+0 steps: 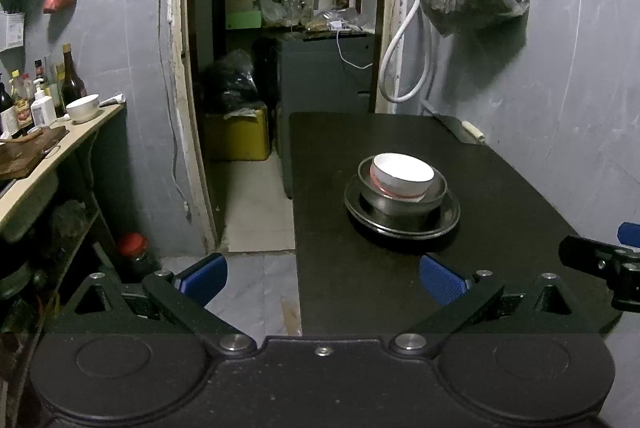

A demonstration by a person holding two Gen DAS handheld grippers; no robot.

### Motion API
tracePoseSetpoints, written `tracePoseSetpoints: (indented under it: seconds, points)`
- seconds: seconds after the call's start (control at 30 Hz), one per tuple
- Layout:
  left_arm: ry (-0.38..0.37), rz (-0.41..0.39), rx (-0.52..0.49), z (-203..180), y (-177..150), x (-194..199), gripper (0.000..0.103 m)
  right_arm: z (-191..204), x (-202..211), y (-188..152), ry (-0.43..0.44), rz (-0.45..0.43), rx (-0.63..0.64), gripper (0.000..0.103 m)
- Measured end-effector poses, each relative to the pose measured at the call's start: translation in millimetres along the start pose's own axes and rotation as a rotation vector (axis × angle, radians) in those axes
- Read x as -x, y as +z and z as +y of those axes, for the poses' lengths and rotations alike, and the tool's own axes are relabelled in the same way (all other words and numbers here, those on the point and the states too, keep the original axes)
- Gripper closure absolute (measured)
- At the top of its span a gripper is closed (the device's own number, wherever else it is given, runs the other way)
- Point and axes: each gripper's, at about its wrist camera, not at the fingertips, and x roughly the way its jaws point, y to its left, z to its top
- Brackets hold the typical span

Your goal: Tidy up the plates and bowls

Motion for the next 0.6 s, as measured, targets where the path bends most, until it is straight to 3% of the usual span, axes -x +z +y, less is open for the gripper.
tracePoseSetpoints:
  seconds: [0.6]
  points:
    - [0.003,0.005,-0.010,-4.1,-3.6,-4.4,0.001,-8.2,-8.4,-2.4,-0.006,0.022,-0.021,0.000]
